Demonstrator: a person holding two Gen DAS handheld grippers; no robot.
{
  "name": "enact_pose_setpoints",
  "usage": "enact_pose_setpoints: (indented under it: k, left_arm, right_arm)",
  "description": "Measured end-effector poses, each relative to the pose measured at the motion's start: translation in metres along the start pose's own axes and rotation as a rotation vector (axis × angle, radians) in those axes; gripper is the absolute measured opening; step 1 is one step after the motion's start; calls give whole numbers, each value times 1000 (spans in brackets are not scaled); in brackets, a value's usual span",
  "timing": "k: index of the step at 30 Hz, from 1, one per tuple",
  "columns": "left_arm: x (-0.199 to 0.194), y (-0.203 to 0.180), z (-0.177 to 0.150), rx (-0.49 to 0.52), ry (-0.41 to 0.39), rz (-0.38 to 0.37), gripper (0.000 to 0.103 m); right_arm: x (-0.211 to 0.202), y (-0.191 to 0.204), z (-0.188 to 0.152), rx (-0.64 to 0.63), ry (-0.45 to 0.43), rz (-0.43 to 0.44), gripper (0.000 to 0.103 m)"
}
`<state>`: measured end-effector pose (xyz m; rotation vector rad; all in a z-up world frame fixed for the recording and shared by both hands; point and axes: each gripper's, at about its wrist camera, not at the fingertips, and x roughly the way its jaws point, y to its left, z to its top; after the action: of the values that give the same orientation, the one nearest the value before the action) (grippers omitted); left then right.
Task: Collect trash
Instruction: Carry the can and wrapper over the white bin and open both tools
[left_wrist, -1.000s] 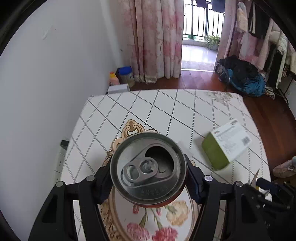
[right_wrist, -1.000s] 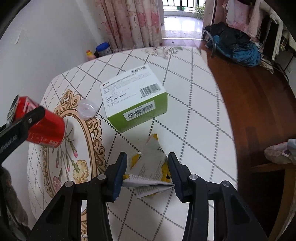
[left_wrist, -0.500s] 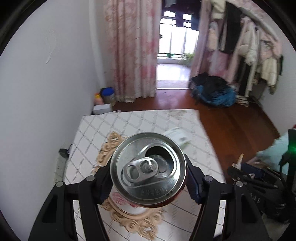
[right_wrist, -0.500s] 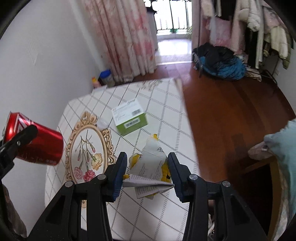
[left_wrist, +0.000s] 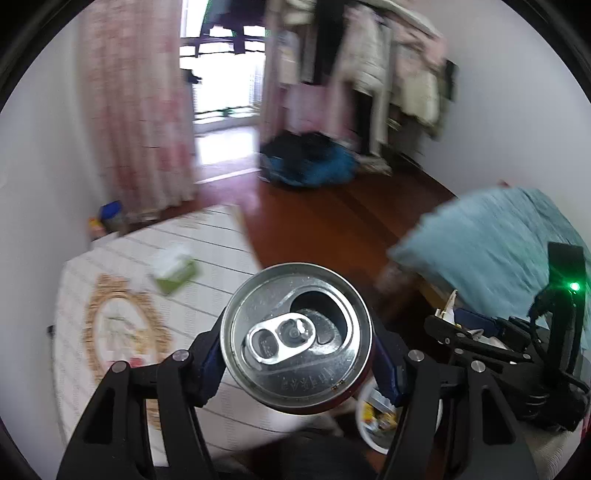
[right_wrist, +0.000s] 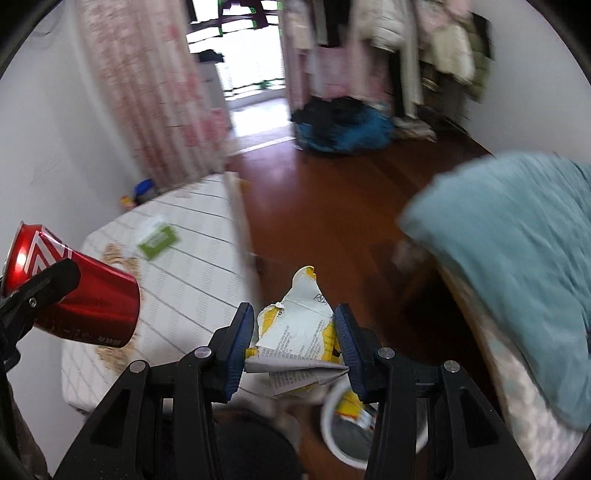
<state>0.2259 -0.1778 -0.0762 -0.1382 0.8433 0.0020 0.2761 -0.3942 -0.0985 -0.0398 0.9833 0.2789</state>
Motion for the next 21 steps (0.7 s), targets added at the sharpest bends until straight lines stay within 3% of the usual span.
enact_pose_setpoints:
  k: [8,15,21]
  left_arm:
    - [66,-107,-36,120,166,-162,63]
    - [131,-172,-69,174,336,-258,63]
    - [187,-195,-99,163,537,-350,65]
  right_arm:
    - [12,-139,-82,204,133,-115,47]
    - [55,-205,-147,348,257,-119,47]
    - [97,-240,-186,429,342,-87,47]
